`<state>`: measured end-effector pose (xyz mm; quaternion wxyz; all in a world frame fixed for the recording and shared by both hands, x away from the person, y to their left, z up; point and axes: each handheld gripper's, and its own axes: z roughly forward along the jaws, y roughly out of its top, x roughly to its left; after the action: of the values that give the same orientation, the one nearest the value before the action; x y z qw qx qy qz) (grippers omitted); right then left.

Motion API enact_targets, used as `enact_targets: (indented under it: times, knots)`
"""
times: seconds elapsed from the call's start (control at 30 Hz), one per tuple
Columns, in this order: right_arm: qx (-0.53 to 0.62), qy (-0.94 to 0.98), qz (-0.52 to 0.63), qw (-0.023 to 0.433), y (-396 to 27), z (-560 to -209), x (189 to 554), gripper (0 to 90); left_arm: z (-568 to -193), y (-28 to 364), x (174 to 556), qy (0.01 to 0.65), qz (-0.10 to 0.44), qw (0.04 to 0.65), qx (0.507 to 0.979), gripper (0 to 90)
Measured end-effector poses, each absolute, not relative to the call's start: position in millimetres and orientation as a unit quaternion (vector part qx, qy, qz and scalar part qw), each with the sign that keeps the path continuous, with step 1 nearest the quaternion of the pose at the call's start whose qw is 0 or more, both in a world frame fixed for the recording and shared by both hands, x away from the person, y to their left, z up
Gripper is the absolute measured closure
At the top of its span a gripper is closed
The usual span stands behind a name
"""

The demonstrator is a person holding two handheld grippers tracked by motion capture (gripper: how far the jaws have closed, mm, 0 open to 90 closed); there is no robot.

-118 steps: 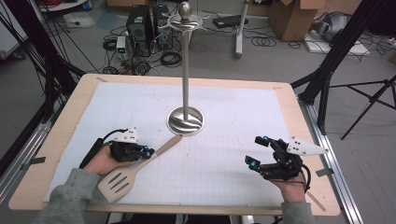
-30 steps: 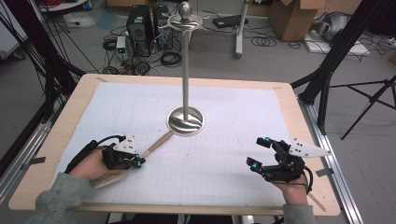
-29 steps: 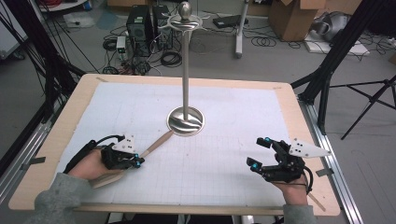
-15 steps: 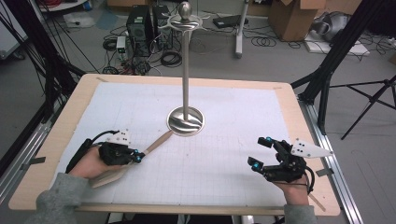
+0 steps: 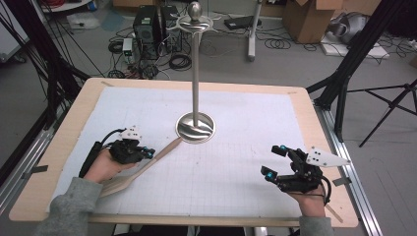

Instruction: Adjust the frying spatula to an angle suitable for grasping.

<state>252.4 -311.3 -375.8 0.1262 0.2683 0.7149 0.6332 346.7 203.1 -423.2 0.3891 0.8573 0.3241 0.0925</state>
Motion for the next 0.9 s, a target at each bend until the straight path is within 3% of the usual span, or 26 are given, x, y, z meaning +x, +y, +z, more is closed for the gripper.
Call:
enact_targets:
  times: [0.5,0.9]
  knots:
    - [0.271,0.719,0.627,0.126,-312.1,-377.3,249.8,14.1,-431.8,184.1,354.0,0.330,0.105,0.353,0.869,89.6]
    - [0.262,0.726,0.624,0.122,-307.3,-376.8,251.1,14.1,-433.8,174.0,347.6,0.277,0.118,0.362,0.882,89.6]
